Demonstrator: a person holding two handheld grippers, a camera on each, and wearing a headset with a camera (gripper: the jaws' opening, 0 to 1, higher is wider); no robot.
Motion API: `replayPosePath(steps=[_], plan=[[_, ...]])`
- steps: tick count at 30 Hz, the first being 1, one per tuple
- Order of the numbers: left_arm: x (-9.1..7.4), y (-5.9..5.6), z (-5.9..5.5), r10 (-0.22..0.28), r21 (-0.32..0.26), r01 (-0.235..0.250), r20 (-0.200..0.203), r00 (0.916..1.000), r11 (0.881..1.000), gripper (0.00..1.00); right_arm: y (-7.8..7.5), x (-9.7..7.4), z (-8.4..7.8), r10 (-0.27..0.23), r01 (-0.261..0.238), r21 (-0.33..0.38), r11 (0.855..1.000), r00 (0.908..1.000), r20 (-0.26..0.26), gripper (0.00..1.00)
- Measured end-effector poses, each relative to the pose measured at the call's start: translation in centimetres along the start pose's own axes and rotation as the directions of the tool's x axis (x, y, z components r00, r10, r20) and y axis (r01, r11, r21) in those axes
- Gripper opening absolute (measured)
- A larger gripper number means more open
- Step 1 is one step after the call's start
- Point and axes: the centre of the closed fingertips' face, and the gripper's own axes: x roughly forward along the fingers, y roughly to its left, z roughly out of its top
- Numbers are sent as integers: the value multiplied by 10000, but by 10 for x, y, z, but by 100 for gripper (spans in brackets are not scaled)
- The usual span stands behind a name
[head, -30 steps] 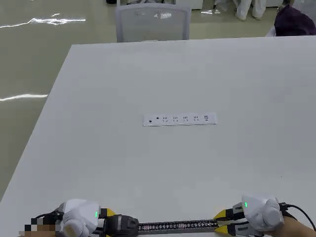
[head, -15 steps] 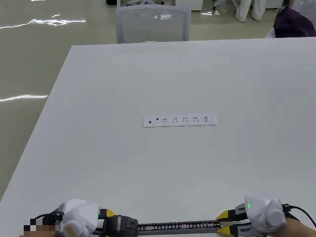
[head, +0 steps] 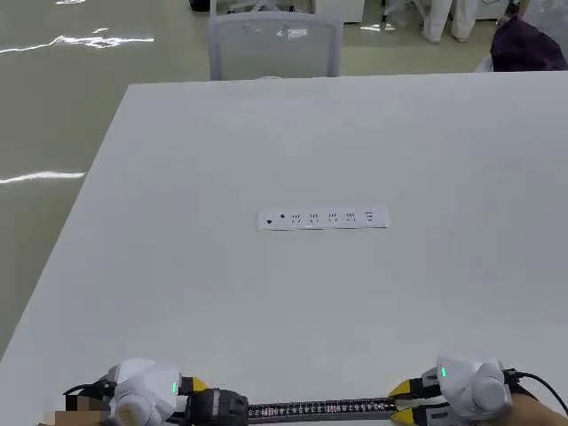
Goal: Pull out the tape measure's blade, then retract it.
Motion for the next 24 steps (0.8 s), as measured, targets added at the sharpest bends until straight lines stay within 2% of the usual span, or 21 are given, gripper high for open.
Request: replayPosePath(steps=[12, 24], plan=[[1, 0, 0, -151, 72, 151, -37, 9999, 9999, 29, 2, 2, -1, -5, 4, -60, 10000, 9998, -209, 13], [1, 0, 2, -287, 156, 287, 11, 9996, 9995, 30, 3, 0, -2, -125, 136, 269, 9995, 9992, -385, 16]])
